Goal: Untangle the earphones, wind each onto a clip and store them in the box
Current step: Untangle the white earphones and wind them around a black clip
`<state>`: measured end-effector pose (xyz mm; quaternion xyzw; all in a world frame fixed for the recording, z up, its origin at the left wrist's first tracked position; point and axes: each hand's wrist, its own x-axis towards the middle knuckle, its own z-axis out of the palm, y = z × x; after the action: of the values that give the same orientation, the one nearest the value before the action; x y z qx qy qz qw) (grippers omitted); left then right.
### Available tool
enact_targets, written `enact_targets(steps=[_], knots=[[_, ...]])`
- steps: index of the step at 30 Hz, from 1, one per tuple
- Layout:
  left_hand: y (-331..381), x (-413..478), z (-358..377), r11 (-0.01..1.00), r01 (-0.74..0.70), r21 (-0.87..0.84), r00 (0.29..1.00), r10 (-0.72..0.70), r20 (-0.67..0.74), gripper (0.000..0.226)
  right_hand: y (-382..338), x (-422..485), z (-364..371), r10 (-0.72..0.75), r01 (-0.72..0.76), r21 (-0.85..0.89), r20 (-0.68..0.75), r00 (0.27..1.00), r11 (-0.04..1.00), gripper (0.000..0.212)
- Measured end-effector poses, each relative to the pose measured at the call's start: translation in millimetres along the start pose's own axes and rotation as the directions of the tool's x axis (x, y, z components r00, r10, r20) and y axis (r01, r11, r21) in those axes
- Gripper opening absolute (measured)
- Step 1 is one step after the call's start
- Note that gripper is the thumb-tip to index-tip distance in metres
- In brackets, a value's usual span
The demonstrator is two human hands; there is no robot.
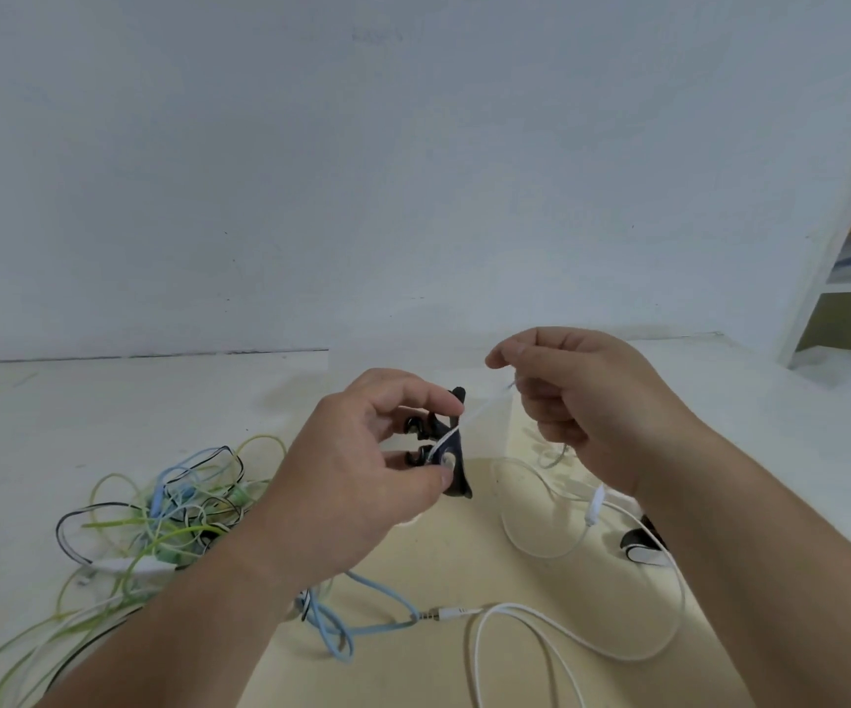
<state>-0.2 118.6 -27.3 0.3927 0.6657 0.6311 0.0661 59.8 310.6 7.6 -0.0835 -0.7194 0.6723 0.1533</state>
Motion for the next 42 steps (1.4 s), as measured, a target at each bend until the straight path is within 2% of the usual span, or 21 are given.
enact_targets(steps=[1,4,7,10,12,15,18,22,24,28,34,40,42], knots=[[0.3,0.1,0.2,1.000,-0.004,-0.002,1.000,0.004,0.003,0.038,-2.7,-1.5,-1.6,0.004,-0.004,-0.006,0.059,0.998,1.000,0.016],[0.1,0.0,1.8,1.000,-0.015,-0.010,1.000,0.015,0.006,0.040,-3.3,-4.1,-1.8,0.032,-0.004,-0.144,0.198,0.980,0.990,0.041],[0.3,-0.7,3.2,1.000,-0.014,-0.014,1.000,0.014,-0.004,0.041,0.8,-6.9,5.8,0.013,0.055,-0.238,0.277,0.961,0.970,0.024],[2.2,-1.8,4.2,0.999,0.020,-0.030,0.999,-0.021,-0.031,0.043,5.6,-5.5,8.3,-0.021,0.085,-0.201,0.300,0.954,0.976,0.041],[5.2,-2.6,5.4,0.997,0.061,-0.038,0.997,-0.063,-0.033,0.047,4.9,-6.1,9.4,-0.018,0.070,-0.160,0.308,0.951,0.985,0.038],[7.9,-3.4,6.3,0.997,0.075,-0.019,0.997,-0.076,-0.030,0.053,5.1,-6.7,11.0,-0.011,0.072,-0.185,0.310,0.951,0.980,0.028],[5.7,-2.2,6.1,0.998,0.062,-0.018,0.996,-0.063,-0.055,0.060,8.2,-5.6,12.8,-0.016,0.074,-0.196,0.280,0.960,0.978,0.028],[0.6,0.3,4.4,0.998,0.050,-0.032,0.995,-0.052,-0.083,0.064,11.5,-5.7,17.1,0.032,-0.023,-0.034,0.272,0.962,0.999,0.022],[-0.4,0.3,2.8,0.995,0.073,-0.071,0.994,-0.079,-0.076,0.058,11.9,-5.8,18.3,0.064,-0.081,0.052,0.272,0.960,0.995,0.018],[0.2,-0.3,0.8,0.952,0.185,-0.242,0.982,-0.190,0.002,0.028,10.7,-2.7,16.8,0.121,-0.151,0.138,0.204,0.972,0.979,0.009],[5.0,2.1,1.4,0.890,0.257,-0.376,0.959,-0.282,-0.010,0.017,12.4,-0.3,15.3,0.130,-0.153,0.143,0.156,0.979,0.978,0.009],[4.9,1.3,6.8,0.882,0.283,-0.378,0.948,-0.318,-0.032,0.018,12.9,-1.1,16.6,0.150,-0.169,0.110,0.164,0.975,0.979,0.013],[5.5,0.8,7.7,0.883,0.269,-0.384,0.953,-0.302,-0.027,0.028,12.4,-1.3,16.7,0.163,-0.179,0.108,0.147,0.976,0.978,0.018]])
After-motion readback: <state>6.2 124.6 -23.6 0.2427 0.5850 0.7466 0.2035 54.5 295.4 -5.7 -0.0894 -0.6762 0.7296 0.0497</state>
